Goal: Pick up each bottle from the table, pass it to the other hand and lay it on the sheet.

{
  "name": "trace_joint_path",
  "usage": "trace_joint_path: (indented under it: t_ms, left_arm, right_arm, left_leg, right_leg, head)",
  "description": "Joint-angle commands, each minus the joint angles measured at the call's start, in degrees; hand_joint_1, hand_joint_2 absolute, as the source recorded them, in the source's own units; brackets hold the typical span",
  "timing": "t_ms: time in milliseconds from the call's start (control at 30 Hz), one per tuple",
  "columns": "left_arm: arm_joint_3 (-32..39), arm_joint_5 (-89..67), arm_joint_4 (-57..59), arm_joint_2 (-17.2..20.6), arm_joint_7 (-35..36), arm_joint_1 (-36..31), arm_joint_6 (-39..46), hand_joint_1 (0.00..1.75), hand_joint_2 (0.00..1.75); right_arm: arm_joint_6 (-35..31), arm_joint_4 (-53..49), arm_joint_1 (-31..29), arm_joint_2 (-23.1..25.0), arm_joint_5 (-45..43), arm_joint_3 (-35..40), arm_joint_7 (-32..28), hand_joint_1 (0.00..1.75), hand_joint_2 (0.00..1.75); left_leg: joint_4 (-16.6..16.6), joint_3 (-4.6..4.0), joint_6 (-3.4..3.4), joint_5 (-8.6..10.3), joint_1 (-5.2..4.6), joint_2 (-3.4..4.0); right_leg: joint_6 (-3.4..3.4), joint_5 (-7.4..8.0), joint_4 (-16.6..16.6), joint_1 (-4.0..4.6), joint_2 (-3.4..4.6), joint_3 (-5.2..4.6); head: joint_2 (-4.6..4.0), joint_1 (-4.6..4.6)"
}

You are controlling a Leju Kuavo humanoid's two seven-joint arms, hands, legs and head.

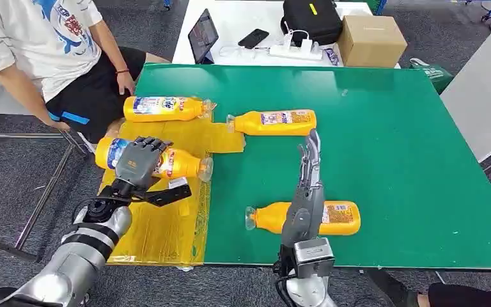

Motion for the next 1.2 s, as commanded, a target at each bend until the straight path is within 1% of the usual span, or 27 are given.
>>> trace_joint_path:
  t_ms: [33,67,100,133,167,267,300,367,400,500,533,600,633,700,733,767,800,833,900,933,1000,1100,1200]
  left_arm:
    - [-4.0,-0.3,14.1,3.4,-0.7,-6.7,-3.4,1.75,1.75]
    - [-4.0,-0.3,14.1,3.4,-0.7,-6.7,-3.4,1.75,1.75]
    - [-4.0,-0.3,14.1,3.4,-0.7,-6.7,-3.4,1.75,1.75]
    - [-4.0,-0.3,14.1,3.4,-0.7,-6.7,-3.4,1.75,1.75]
    - [-4.0,-0.3,14.1,3.4,-0.7,-6.7,-3.4,1.75,1.75]
    - [-4.0,-0.3,14.1,3.4,-0.7,-6.7,-3.4,1.75,1.75]
    - [-3.8,0.3,14.9,3.2,-1.0,-6.9,-6.1,1.75,1.75]
    - [-3.4,0.9,16.2,4.0,-1.9,-6.8,-8.6,1.75,1.75]
    - [-2.6,2.1,17.2,4.1,-2.9,-6.9,-9.9,1.75,1.75]
    - [-1.9,3.2,18.4,4.0,-3.6,-7.3,-11.1,1.75,1.75]
    - [-1.8,2.7,19.0,4.0,-3.3,-7.5,-11.2,1.75,1.75]
    - [-1.6,3.0,19.1,3.9,-3.3,-7.3,-11.5,1.75,1.75]
    - [-1.2,3.5,19.4,3.5,-3.0,-6.7,-12.0,1.75,1.75]
    - [1.0,6.4,19.3,2.6,-3.5,-5.6,-14.0,1.75,1.75]
    - [1.4,7.1,19.0,2.5,-3.9,-5.2,-14.8,1.64,1.75]
    - [2.3,8.5,18.9,2.2,-4.7,-4.4,-15.6,0.40,1.75]
    - [2.7,9.4,18.7,2.0,-5.6,-4.0,-16.5,0.10,1.75]
    - [3.7,11.2,18.2,1.8,-6.9,-3.3,-17.8,0.00,0.00]
    - [3.8,12.3,17.8,2.0,-8.7,-2.8,-19.9,0.00,0.00]
    - [4.3,13.3,17.4,2.0,-9.4,-2.5,-20.7,0.00,0.00]
    - [4.7,14.6,16.6,1.9,-10.6,-2.1,-22.1,0.00,0.00]
    - [5.5,16.9,15.6,1.8,-11.9,-1.5,-24.4,0.00,0.00]
    - [6.2,18.5,14.3,1.4,-11.9,-0.7,-24.8,0.00,0.00]
  right_arm:
    - [1.1,1.4,-2.2,-1.9,-0.9,1.7,0.1,0.00,0.00]
    - [1.1,1.4,-2.2,-1.9,-0.9,1.7,0.1,0.00,0.00]
    - [1.1,1.4,-2.2,-1.9,-0.9,1.7,0.1,0.00,0.00]
    - [1.1,1.4,-2.2,-1.9,-0.9,1.7,0.1,0.00,0.00]
    - [1.1,1.4,-2.2,-1.9,-0.9,1.7,0.1,0.00,0.00]
    - [1.1,1.4,-2.2,-1.9,-0.9,1.7,0.1,0.00,0.00]
    - [2.2,1.6,-2.0,-1.8,-1.5,1.5,0.1,0.00,0.00]
    - [3.4,2.2,-1.4,-1.4,-1.9,0.8,0.1,0.00,0.00]
    - [3.7,2.3,-1.3,-1.4,-2.0,0.8,0.1,0.00,0.00]
    - [4.3,3.3,-1.4,-1.2,-2.5,0.6,0.1,0.00,0.00]
    - [4.7,5.1,-2.0,-0.8,-2.9,0.4,0.1,0.00,0.00]
    - [4.9,5.1,-1.7,-0.8,-3.0,0.1,0.1,0.00,0.00]
    - [5.2,5.6,-1.5,-0.4,-3.1,-0.4,0.1,0.00,0.00]
    - [5.8,6.1,-1.4,0.1,-2.8,-1.2,0.1,0.00,0.00]
    - [6.0,6.2,-1.3,0.3,-2.8,-1.4,0.1,0.00,0.00]
    - [6.3,6.8,-1.3,0.5,-2.8,-1.7,0.1,0.00,0.00]
    - [6.6,7.2,-1.3,0.7,-2.8,-2.0,0.1,0.00,0.00]
    - [7.2,7.8,-1.4,1.0,-2.9,-2.4,0.1,0.00,0.00]
    - [7.7,8.6,-1.5,1.3,-3.1,-2.7,0.1,0.00,0.00]
    - [8.0,9.1,-1.6,1.5,-3.2,-3.0,0.1,0.00,0.00]
    - [8.4,9.9,-1.8,1.8,-3.3,-3.3,0.1,0.00,0.00]
    - [9.0,10.9,-2.0,2.2,-3.4,-3.9,0.1,0.00,0.00]
    - [9.0,11.3,-2.0,2.4,-3.3,-4.3,0.1,0.00,0.00]
  left_leg:
    - [0.0,0.19,-0.01,-0.08,0.05,0.03]
    - [0.0,0.11,-0.01,-0.04,0.01,0.03]
    - [0.0,0.40,-0.03,-0.18,0.09,0.06]
    - [0.0,0.16,-0.02,-0.09,0.06,0.04]
    - [0.0,0.24,-0.02,-0.13,0.08,0.01]
    - [0.0,0.06,-0.02,-0.05,0.03,-0.01]
    - [0.0,0.16,-0.03,-0.10,0.06,0.01]
    - [0.0,0.07,-0.02,-0.05,0.03,-0.02]
    - [0.0,0.17,-0.03,-0.08,0.05,-0.01]
    - [0.0,0.22,-0.04,-0.10,0.06,0.02]
    - [0.0,0.41,-0.06,-0.19,0.11,0.03]
    - [0.0,0.13,-0.03,-0.06,0.06,0.02]
    - [0.0,0.29,-0.03,-0.12,0.08,0.05]
    - [-0.1,0.21,-0.01,-0.07,0.02,0.05]
    - [-0.1,0.35,-0.02,-0.12,0.05,0.08]
    - [-0.1,0.27,-0.01,-0.08,0.02,0.05]
    - [-0.1,0.22,-0.01,-0.06,0.01,0.03]
    - [-0.1,0.39,-0.02,-0.10,0.04,0.07]
    - [-0.1,0.21,-0.01,-0.05,-0.01,0.03]
    - [-0.1,0.35,-0.01,-0.09,0.02,0.05]
    - [-0.1,0.26,-0.01,-0.06,0.00,0.04]
    - [-0.1,0.24,-0.01,-0.06,0.00,-0.02]
    - [-0.1,0.31,-0.01,-0.06,0.01,0.01]
  right_leg:
    - [-0.05,-0.06,-0.1,0.07,-0.02,0.22]
    - [-0.04,-0.04,0.0,0.02,0.00,0.12]
    - [-0.10,-0.14,-0.1,0.12,-0.04,0.45]
    - [-0.06,-0.06,0.0,0.08,-0.01,0.21]
    - [-0.08,-0.10,0.0,0.09,-0.07,0.30]
    - [-0.05,-0.03,0.0,0.04,-0.03,0.11]
    - [-0.09,-0.08,0.0,0.07,-0.04,0.21]
    - [-0.06,-0.04,-0.1,0.04,-0.04,0.12]
    - [-0.09,-0.07,-0.1,0.07,-0.05,0.22]
    - [-0.09,-0.08,-0.1,0.08,-0.02,0.27]
    - [-0.14,-0.15,-0.1,0.14,-0.05,0.47]
    - [-0.07,-0.04,-0.1,0.08,-0.01,0.17]
    - [-0.09,-0.09,-0.1,0.10,-0.01,0.33]
    - [-0.06,-0.04,-0.1,0.03,0.03,0.24]
    - [-0.08,-0.07,-0.1,0.07,0.03,0.38]
    - [-0.06,-0.05,-0.1,0.03,0.02,0.30]
    - [-0.05,-0.04,-0.1,0.02,0.00,0.24]
    - [-0.08,-0.06,-0.2,0.06,0.01,0.42]
    - [-0.05,-0.03,-0.1,0.00,0.01,0.24]
    - [-0.07,-0.06,-0.2,0.04,0.01,0.38]
    - [-0.05,-0.04,-0.1,0.02,0.02,0.29]
    - [-0.05,-0.04,-0.1,0.01,0.00,0.29]
    - [-0.06,-0.03,-0.1,0.02,0.01,0.37]
  head:
    - [0.00,0.02]
    - [0.00,0.02]
    - [0.00,0.04]
    - [0.00,0.00]
    - [0.00,0.04]
    - [0.00,0.02]
    - [0.00,0.02]
    - [0.00,0.02]
    - [0.00,0.04]
    - [0.00,0.02]
    - [0.00,0.02]
    - [0.00,0.02]
    - [0.00,0.04]
    - [0.00,0.02]
    - [0.00,0.02]
    - [0.00,0.02]
    - [0.00,0.04]
    - [0.00,0.02]
    - [0.00,0.02]
    - [0.00,0.02]
    - [0.00,0.02]
    - [0.00,0.02]
    - [0.00,0.04]
